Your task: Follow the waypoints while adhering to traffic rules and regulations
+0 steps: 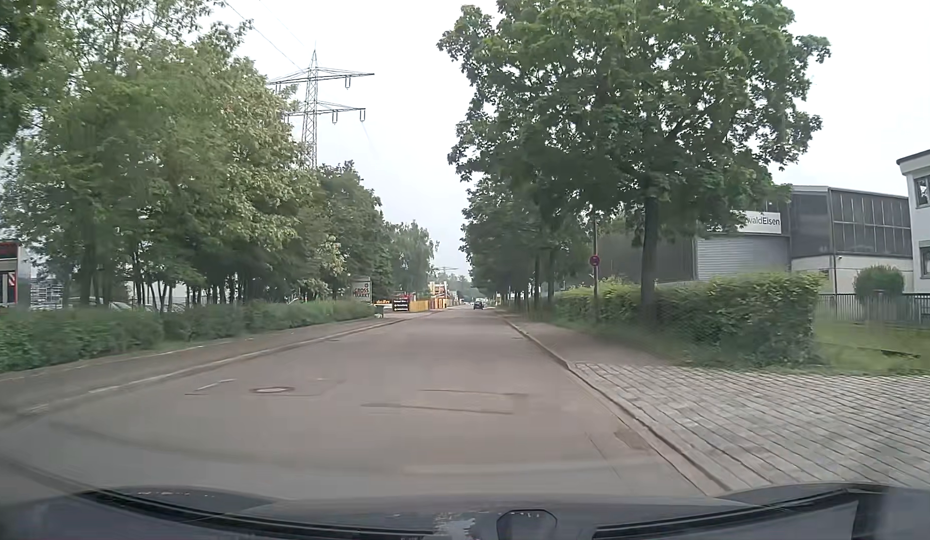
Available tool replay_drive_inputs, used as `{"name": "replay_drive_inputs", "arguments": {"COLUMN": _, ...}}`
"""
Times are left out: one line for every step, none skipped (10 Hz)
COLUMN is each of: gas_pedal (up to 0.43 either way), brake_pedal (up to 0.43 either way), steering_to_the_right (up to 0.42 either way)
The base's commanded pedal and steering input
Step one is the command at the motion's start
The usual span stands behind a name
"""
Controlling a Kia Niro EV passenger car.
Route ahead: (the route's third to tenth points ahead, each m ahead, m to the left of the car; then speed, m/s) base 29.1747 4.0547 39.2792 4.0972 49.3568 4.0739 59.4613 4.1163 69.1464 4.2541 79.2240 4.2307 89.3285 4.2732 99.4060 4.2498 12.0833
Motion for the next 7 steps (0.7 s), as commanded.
{"name": "replay_drive_inputs", "arguments": {"gas_pedal": 0.11, "brake_pedal": 0.0, "steering_to_the_right": -0.003}}
{"name": "replay_drive_inputs", "arguments": {"gas_pedal": 0.11, "brake_pedal": 0.0, "steering_to_the_right": -0.003}}
{"name": "replay_drive_inputs", "arguments": {"gas_pedal": 0.11, "brake_pedal": 0.0, "steering_to_the_right": 0.0}}
{"name": "replay_drive_inputs", "arguments": {"gas_pedal": 0.11, "brake_pedal": 0.0, "steering_to_the_right": 0.0}}
{"name": "replay_drive_inputs", "arguments": {"gas_pedal": 0.11, "brake_pedal": 0.0, "steering_to_the_right": 0.0}}
{"name": "replay_drive_inputs", "arguments": {"gas_pedal": 0.11, "brake_pedal": 0.0, "steering_to_the_right": 0.0}}
{"name": "replay_drive_inputs", "arguments": {"gas_pedal": 0.11, "brake_pedal": 0.0, "steering_to_the_right": -0.001}}
